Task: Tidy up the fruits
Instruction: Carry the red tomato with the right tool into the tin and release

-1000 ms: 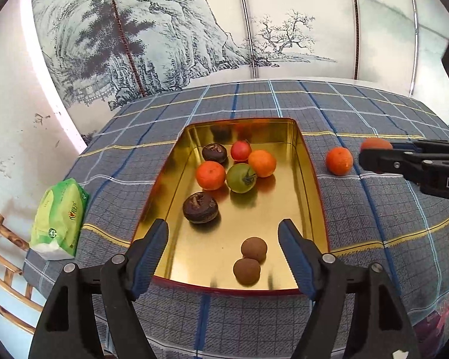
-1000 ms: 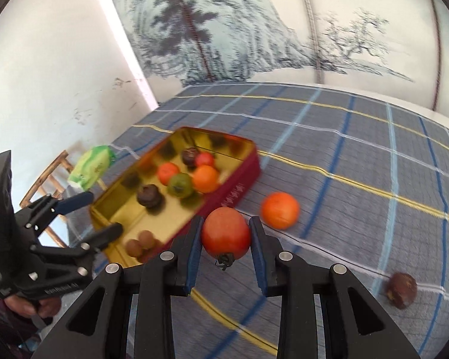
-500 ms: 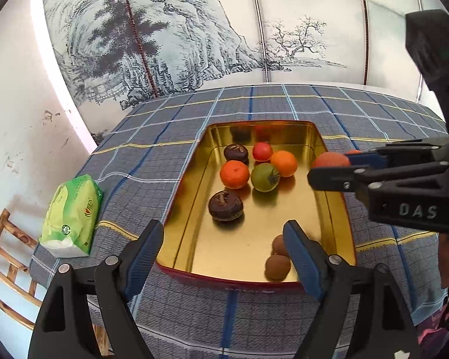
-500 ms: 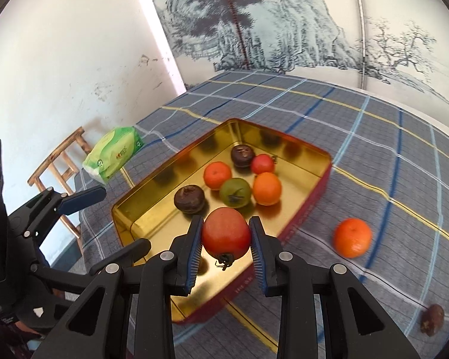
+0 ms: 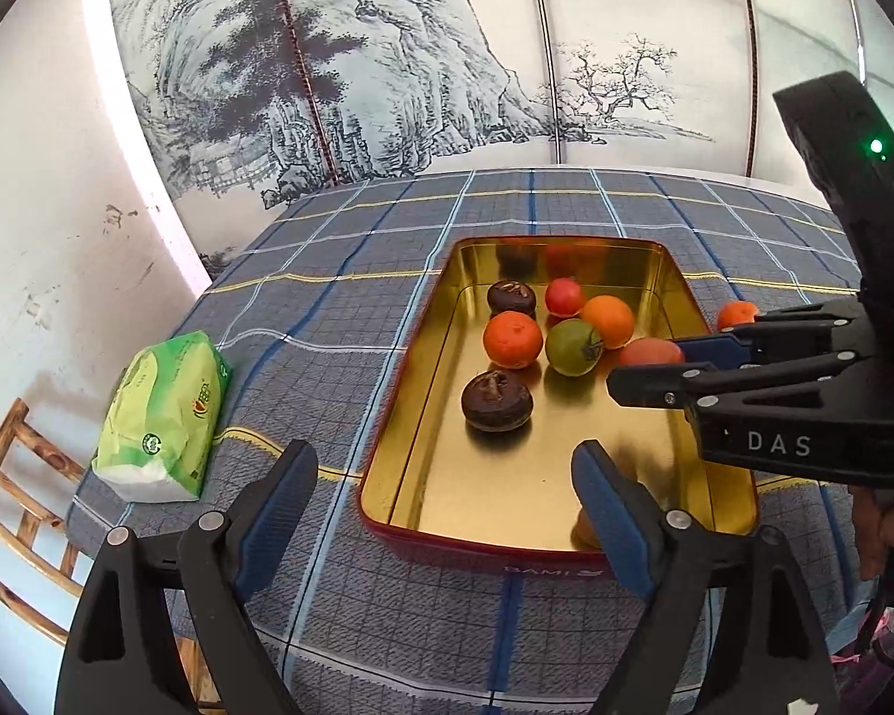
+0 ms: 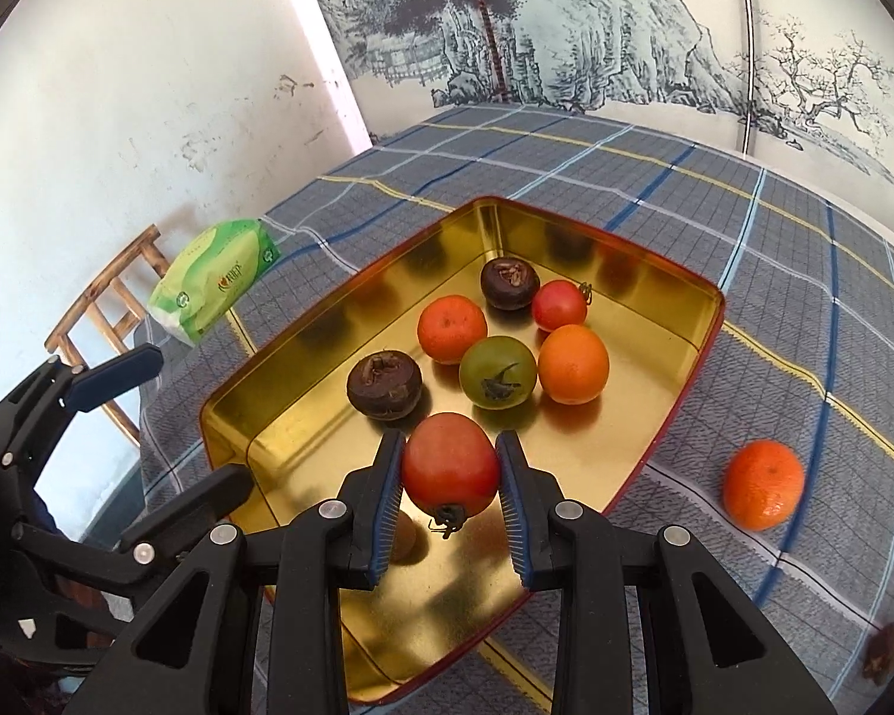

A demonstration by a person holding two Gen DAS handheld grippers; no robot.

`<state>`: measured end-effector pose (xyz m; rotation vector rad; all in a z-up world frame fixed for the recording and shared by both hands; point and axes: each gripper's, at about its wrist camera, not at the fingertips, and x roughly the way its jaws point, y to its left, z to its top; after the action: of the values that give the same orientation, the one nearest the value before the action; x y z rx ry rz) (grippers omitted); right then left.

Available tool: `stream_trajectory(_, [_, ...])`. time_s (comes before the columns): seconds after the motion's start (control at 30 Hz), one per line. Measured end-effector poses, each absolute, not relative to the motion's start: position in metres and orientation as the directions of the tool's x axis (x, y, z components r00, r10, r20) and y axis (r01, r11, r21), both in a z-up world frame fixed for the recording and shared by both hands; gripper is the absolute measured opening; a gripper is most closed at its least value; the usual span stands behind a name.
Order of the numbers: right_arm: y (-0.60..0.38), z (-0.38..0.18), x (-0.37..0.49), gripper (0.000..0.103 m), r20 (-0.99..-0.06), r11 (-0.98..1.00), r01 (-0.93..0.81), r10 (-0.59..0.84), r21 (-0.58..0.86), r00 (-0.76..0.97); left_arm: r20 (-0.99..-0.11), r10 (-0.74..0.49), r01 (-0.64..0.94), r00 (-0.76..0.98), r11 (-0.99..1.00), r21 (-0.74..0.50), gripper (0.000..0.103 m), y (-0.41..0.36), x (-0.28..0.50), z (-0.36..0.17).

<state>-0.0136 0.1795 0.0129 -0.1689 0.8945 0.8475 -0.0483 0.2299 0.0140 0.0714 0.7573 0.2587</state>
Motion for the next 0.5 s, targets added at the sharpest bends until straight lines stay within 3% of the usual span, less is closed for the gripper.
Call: stream_trajectory(0.5, [0.1880, 0.0026, -0.0081, 0.032, -0.762, 0.684, -0.706, 0.554, 0.186, 0.336, -0.683, 0.257, -0.223, 0.683, 0.965, 0.140, 0.086, 0.2396, -0.0514, 0.0108])
